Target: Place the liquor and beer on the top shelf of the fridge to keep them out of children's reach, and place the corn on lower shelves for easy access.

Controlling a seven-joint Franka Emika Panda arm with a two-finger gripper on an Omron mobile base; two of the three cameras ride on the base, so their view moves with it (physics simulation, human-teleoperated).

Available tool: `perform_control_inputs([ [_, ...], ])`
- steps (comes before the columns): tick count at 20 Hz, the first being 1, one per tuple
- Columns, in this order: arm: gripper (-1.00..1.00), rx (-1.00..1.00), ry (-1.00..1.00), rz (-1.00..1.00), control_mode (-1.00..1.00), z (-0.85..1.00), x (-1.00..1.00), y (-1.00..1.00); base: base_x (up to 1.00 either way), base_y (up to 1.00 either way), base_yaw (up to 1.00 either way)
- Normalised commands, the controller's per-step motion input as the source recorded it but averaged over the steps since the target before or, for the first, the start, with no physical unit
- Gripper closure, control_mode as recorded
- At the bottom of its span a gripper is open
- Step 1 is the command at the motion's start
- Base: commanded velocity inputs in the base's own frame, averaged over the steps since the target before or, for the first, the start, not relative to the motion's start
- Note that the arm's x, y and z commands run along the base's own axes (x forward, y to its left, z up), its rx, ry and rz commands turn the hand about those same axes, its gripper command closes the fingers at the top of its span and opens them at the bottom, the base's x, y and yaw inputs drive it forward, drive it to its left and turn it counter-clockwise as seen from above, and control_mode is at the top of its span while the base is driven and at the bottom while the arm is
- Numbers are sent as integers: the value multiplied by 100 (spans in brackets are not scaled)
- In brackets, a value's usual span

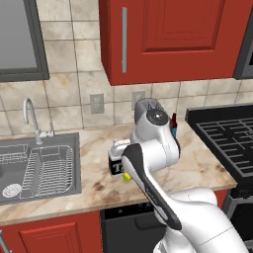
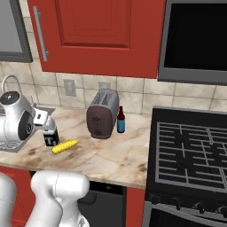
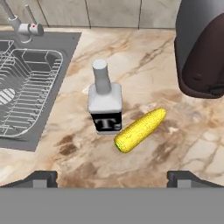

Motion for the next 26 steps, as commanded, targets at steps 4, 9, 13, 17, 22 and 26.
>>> perform_control_inputs([
  [4,-100,2,0,0,-100,-17,30,5,0,0,0],
  [9,-100,0,-5,0,-100,-30,23,0,0,0,0],
  [13,-100,0,-7,0,-100,-34,21,0,0,0,0],
  [17,-100,0,-9,0,-100,-17,24,9,0,0,0],
  [22,-100,0,-11,0,-100,-4,21,21,0,0,0],
  [26,-100,0,-9,0,-100,-1,22,22,0,0,0],
])
